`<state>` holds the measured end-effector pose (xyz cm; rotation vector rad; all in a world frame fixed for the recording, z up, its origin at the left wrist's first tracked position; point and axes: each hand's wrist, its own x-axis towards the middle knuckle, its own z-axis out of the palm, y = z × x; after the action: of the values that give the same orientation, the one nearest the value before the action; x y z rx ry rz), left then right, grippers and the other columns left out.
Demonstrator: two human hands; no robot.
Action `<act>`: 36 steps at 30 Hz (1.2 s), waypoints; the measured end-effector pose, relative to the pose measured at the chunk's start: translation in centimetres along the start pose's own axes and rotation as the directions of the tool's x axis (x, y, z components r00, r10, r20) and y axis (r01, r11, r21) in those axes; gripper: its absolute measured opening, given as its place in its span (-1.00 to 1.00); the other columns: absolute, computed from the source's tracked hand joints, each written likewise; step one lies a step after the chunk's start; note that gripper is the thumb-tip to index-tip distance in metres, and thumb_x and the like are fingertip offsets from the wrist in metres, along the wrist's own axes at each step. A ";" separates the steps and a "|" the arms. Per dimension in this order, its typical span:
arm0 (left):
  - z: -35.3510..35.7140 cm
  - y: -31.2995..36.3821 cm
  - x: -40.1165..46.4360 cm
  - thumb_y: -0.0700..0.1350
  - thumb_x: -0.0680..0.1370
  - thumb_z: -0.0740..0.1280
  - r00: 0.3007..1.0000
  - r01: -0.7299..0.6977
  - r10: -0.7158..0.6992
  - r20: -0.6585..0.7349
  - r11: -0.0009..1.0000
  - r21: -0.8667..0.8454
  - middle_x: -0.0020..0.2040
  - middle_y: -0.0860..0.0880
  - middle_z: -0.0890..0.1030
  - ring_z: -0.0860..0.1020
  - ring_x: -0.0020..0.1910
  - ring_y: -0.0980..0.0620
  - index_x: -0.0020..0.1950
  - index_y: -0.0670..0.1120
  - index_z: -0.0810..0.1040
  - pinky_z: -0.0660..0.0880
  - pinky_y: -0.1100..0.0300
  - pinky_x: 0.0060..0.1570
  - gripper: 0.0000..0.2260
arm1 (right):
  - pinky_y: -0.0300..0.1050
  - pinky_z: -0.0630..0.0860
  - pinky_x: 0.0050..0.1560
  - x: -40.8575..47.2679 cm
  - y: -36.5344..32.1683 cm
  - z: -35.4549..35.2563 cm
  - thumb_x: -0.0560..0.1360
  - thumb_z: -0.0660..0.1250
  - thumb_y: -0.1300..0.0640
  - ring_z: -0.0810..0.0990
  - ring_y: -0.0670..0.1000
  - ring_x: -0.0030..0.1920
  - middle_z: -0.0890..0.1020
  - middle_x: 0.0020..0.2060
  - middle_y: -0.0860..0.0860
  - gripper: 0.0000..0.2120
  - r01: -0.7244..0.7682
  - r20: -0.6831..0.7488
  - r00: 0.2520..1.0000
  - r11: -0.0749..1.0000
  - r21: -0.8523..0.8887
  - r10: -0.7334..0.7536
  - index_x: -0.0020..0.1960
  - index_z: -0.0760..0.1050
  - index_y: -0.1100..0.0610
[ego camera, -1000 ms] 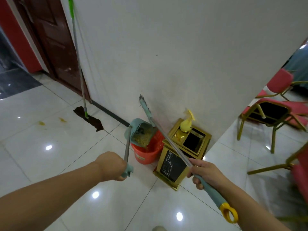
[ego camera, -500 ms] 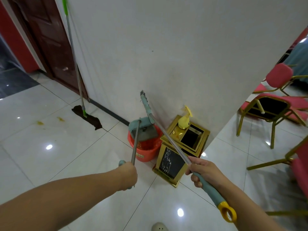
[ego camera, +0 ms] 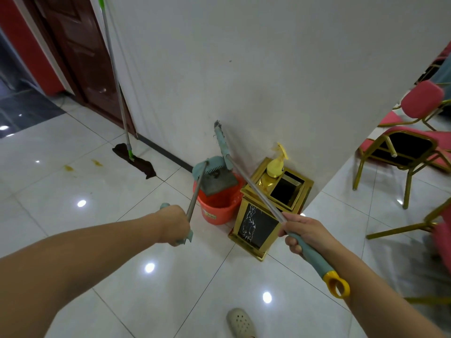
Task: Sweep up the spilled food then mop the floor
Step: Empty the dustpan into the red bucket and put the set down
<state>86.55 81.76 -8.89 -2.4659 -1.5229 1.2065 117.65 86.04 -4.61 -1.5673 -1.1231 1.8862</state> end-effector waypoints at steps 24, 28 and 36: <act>2.9 -1.7 -0.4 0.20 0.50 0.17 0.914 0.145 -0.265 -0.307 0.921 -0.361 -0.41 0.10 0.40 0.36 -0.46 0.15 0.06 0.07 0.58 0.17 0.31 -0.50 -0.69 | -0.30 0.48 -0.53 -0.7 -2.2 3.0 0.53 0.29 0.27 0.47 -0.07 -0.57 0.61 -0.40 0.11 -0.61 -0.018 -0.012 1.000 0.998 -0.059 0.017 0.36 0.41 0.18; 3.2 -2.7 -1.4 0.30 0.50 0.10 0.826 0.274 -0.476 -0.302 0.807 -0.523 -0.46 0.10 0.39 0.33 -0.53 0.20 -0.24 0.02 0.47 0.17 0.32 -0.52 -0.61 | -0.29 0.45 -0.57 -0.8 -3.3 4.7 0.53 0.27 0.30 0.46 -0.08 -0.58 0.59 -0.30 0.16 -0.56 0.004 -0.014 1.000 0.997 -0.079 -0.005 0.40 0.35 0.16; 3.9 -3.6 -5.3 0.32 0.52 0.07 0.636 0.394 -0.765 -0.099 0.433 -0.811 -0.40 0.05 0.44 0.46 -0.39 0.07 -0.35 0.04 0.27 0.28 0.24 -0.49 -0.58 | -0.36 0.36 -0.67 -1.8 -6.6 10.7 0.56 0.24 0.30 0.39 -0.10 -0.68 0.54 -0.45 0.15 -0.87 -0.067 0.033 0.997 0.990 -0.125 0.072 0.11 0.41 0.24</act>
<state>80.19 78.22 -7.10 -1.8173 -2.6986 -0.2083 106.86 85.25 2.07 -1.6640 -1.2386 1.9308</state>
